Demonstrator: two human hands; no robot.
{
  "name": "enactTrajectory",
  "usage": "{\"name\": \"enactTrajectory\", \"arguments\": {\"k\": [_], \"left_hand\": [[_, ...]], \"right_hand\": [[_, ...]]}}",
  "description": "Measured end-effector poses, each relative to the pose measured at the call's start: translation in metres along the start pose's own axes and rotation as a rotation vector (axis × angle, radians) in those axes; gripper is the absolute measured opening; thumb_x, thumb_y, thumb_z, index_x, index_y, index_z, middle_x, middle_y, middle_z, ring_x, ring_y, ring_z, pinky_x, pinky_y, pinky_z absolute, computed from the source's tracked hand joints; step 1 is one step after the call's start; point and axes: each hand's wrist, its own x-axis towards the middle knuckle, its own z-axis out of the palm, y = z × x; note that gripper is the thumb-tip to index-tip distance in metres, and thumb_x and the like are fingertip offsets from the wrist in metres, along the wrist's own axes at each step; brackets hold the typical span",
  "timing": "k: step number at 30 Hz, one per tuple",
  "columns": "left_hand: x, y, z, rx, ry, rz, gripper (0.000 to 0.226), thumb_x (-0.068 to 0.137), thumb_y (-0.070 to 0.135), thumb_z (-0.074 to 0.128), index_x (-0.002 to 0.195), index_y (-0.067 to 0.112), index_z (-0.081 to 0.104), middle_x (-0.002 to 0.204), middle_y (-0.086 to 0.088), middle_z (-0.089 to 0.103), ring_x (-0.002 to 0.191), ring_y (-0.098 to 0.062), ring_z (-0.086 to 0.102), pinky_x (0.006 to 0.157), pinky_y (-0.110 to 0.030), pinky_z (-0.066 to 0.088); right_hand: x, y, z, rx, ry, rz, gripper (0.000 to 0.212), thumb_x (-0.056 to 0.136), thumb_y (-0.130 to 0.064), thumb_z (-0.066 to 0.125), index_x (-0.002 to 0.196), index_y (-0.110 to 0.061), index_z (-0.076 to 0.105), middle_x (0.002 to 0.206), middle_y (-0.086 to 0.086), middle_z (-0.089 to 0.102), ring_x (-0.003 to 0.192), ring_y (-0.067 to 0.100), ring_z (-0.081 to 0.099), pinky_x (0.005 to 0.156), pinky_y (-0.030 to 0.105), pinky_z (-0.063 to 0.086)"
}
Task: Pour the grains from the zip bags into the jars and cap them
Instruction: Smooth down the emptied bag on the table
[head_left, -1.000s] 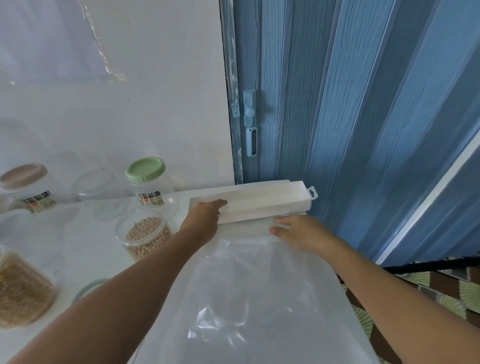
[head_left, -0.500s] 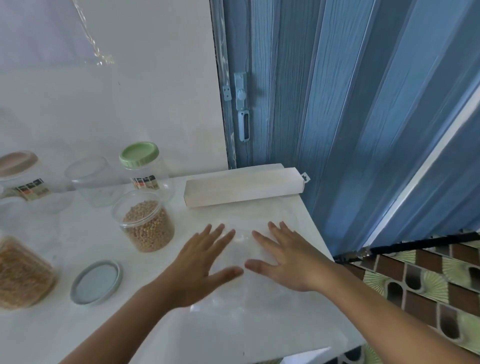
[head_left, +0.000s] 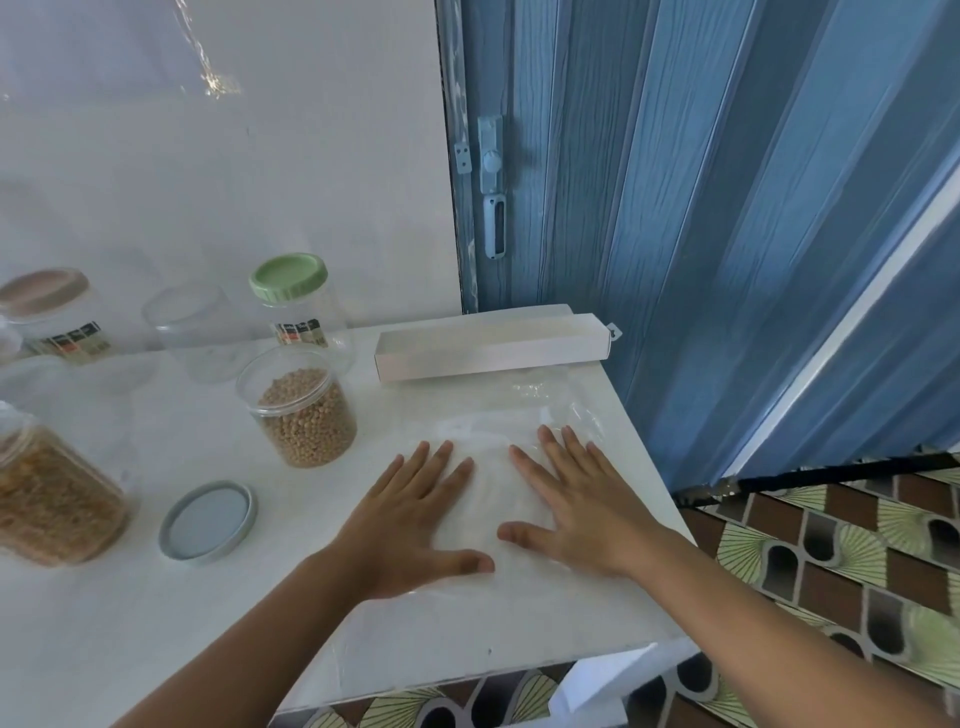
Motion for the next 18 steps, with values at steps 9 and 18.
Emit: {"name": "enactTrajectory", "arguments": {"k": [9,18], "left_hand": [[0.0008,0.0009,0.0031,0.009,0.026,-0.008,0.117,0.07,0.107,0.022,0.16,0.045,-0.018,0.167,0.013,-0.032,0.152,-0.01,-0.035,0.129,-0.041,-0.011],[0.0004,0.0011,0.0021,-0.002,0.035,-0.009,0.117,0.07,0.107,0.023,0.161,0.044,-0.017,0.168,0.013,-0.03,0.153,-0.01,-0.033,0.13,-0.041,-0.011]], "right_hand": [[-0.0009,0.0003,0.003,-0.019,0.044,-0.009,0.099,0.082,-0.096,0.015,0.161,-0.044,-0.016,0.169,0.0,-0.028,0.155,0.021,-0.029,0.128,0.044,-0.011],[-0.0023,-0.0002,0.0021,-0.027,0.044,-0.008,0.098,0.083,-0.095,0.014,0.161,-0.043,-0.016,0.17,0.0,-0.028,0.156,0.022,-0.028,0.129,0.044,-0.011]]}}
